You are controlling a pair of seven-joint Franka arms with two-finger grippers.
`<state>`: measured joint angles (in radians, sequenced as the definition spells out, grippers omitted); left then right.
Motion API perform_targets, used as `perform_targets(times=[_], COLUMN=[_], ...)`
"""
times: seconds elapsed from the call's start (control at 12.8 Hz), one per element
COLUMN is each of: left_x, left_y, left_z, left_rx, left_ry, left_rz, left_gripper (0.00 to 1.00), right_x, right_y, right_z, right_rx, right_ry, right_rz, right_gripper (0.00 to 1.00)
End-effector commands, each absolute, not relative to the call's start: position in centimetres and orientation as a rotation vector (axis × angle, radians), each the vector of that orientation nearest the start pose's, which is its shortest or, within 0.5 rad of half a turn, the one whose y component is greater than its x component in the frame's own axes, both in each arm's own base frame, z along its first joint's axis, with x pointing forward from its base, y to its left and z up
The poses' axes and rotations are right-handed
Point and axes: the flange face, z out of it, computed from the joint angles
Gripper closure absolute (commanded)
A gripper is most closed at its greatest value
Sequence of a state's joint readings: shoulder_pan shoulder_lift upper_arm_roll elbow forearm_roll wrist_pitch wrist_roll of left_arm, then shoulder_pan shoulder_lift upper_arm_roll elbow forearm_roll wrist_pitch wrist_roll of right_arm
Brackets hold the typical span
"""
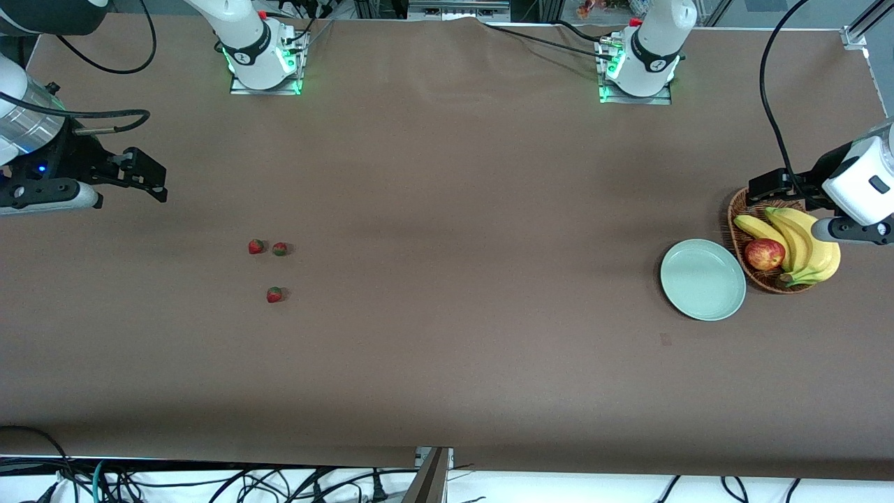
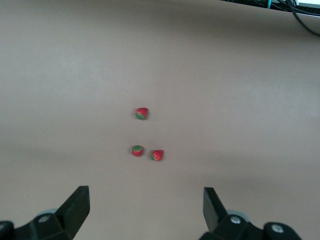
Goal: Collect all strawberries into plate
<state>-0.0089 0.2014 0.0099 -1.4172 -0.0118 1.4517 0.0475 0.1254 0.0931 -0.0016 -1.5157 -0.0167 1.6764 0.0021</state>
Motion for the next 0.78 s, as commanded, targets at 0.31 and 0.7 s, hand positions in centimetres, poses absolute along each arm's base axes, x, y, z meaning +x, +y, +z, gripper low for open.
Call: perform_targets(times=[0.31, 0.7], left_x=[60.28, 60.28], left_y=[-0.07, -0.26], left_z=[57.61, 57.61], left_rx=[-3.134, -3.150], left_ry=[0.075, 0.067], left_rz=[0.255, 0.256], left_gripper=[0.00, 0.00], right_x=[58.81, 59.02], right_y=[7.29, 7.27], right_z=[60.80, 60.47], right_rx=[-3.146, -3.160], right_ry=[-0.183, -0.192], right_rz=[-0.098, -0.095], right_gripper=[0.00, 0.00])
